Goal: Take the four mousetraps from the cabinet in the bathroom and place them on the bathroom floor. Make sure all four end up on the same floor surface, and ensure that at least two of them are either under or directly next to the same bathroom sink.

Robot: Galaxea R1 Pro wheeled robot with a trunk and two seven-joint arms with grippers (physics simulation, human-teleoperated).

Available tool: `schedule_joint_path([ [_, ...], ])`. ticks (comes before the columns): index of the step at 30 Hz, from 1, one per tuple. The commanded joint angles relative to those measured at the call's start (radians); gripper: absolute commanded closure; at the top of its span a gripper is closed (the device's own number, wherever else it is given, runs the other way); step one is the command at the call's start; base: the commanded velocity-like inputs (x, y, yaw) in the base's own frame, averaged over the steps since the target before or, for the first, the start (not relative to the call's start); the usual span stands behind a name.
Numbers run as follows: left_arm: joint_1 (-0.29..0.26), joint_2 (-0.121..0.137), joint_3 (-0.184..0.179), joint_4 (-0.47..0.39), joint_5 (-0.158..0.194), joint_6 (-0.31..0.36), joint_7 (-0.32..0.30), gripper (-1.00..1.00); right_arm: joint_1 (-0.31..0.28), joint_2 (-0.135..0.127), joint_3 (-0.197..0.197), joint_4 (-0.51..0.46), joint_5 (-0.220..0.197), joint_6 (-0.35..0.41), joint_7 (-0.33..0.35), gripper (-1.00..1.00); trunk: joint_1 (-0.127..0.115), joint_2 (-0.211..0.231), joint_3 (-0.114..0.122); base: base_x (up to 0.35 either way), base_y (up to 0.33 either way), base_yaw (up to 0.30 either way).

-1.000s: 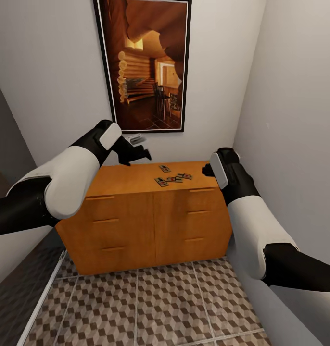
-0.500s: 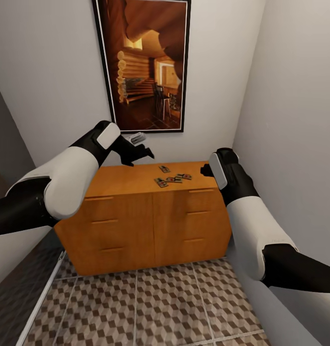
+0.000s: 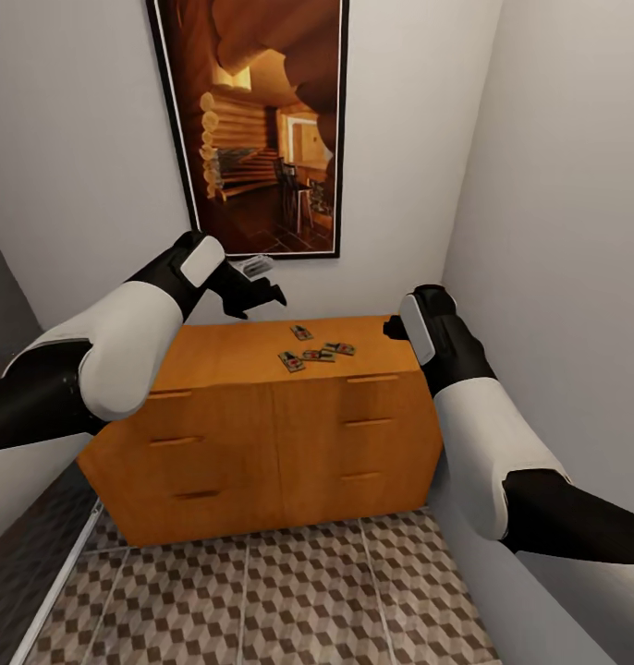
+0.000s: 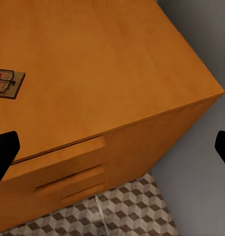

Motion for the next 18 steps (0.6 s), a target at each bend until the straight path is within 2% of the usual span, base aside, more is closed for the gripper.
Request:
schedule_joint_path([
  [1, -0.001, 0.0, 0.007, -0.002, 0.006, 0.003, 0.01, -1.0, -0.001, 0.001, -0.002, -0.001, -0.01, 0.001, -0.009, -1.0, 0.0, -0.001, -0.001, 0.151, -0.135, 0.0],
  [11, -0.001, 0.002, 0.006, 0.005, 0.003, 0.004, 0.01, -1.0, -0.001, 0.002, -0.001, 0.001, -0.01, 0.001, -0.009, -1.0, 0.0, -0.001, -0.001, 0.205, -0.193, 0.0],
  [18, -0.001, 0.001, 0.006, 0.008, 0.004, 0.005, 0.01, -1.0, -0.001, 0.002, -0.001, 0.001, -0.011, 0.001, -0.009, -1.0, 0.0, -0.001, -0.001, 0.05, -0.048, 0.0],
])
